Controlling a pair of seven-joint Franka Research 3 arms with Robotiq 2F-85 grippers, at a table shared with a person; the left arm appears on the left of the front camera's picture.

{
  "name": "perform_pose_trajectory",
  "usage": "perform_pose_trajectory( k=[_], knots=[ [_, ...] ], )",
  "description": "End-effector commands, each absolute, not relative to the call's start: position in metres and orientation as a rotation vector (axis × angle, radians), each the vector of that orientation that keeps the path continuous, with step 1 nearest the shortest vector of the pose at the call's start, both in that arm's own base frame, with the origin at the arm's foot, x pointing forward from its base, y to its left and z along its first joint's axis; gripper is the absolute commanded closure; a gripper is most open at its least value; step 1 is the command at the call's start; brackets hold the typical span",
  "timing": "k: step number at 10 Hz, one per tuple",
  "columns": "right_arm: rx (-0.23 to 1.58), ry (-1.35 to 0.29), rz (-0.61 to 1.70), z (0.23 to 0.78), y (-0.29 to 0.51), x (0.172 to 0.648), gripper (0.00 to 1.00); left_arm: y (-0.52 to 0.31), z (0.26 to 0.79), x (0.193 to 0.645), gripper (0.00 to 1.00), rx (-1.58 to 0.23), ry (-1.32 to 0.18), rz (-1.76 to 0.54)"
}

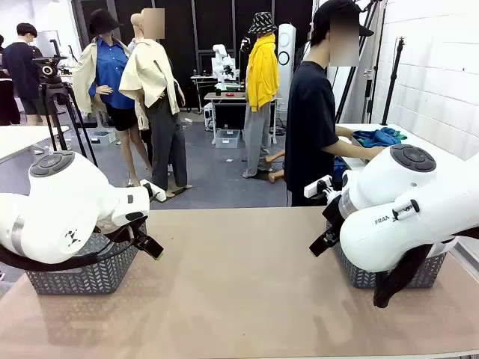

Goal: Sort the tops and bottoms.
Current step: Lift clothes from the center of the table with your left hand.

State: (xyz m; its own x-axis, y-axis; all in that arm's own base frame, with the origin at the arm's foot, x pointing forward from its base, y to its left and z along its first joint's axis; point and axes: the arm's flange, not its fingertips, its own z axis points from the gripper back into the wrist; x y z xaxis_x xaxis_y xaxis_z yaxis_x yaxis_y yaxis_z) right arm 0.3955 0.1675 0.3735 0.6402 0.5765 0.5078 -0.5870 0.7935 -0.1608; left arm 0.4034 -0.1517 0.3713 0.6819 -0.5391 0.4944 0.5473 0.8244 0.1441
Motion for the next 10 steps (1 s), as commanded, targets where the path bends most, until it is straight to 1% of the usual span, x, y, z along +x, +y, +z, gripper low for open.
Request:
perform_pose_trajectory(
  k=[1,10],
  knots=[
    [0.02,-0.572,0.664,0.3735,0.1676,0.3954,0.0,-0.1518,0.3713,0.4034,0.0,-0.016,-0.55,-0.609],
    [0.019,-0.572,0.664,0.3735,0.1676,0.3954,0.0,-0.1539,0.3713,0.4026,0.0,-0.014,-0.55,-0.615]
  ],
)
